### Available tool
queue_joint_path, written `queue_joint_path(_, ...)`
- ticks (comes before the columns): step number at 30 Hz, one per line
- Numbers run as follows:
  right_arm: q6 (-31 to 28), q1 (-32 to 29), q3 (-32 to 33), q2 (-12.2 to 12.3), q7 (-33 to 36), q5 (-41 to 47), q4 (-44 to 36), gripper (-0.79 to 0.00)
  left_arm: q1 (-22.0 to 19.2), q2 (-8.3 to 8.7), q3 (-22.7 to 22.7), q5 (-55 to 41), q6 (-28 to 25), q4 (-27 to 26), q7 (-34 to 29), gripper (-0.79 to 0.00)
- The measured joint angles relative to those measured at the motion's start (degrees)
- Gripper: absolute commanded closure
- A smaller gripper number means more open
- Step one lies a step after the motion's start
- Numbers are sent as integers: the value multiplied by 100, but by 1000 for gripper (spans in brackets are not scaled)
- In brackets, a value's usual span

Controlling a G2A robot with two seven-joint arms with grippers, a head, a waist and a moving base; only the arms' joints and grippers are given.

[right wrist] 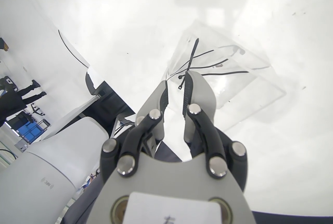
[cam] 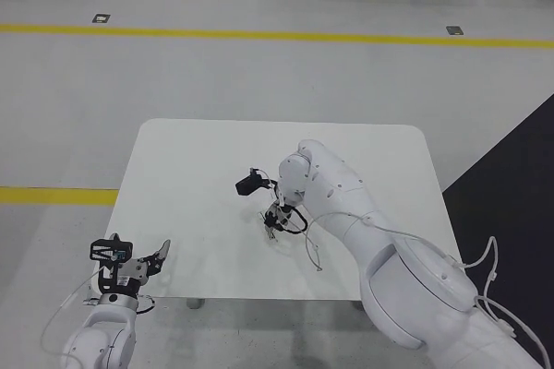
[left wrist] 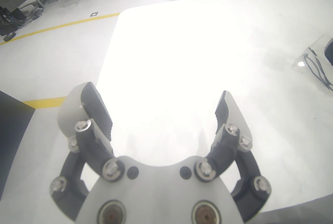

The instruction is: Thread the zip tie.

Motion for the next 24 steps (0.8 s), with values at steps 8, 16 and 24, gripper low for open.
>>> queue_joint_path(8,136,-24,-29,-31,-49,-97,42,-142,0,0,0,0,0,0,0,-785)
queue_joint_path(16,241,-100,-92,-100,-32,-224,45,-160,0,0,0,0,0,0,0,-785)
queue_joint_path(24,389,-179,-184,-209,-8,-382,43,-172,0,0,0,0,0,0,0,-785)
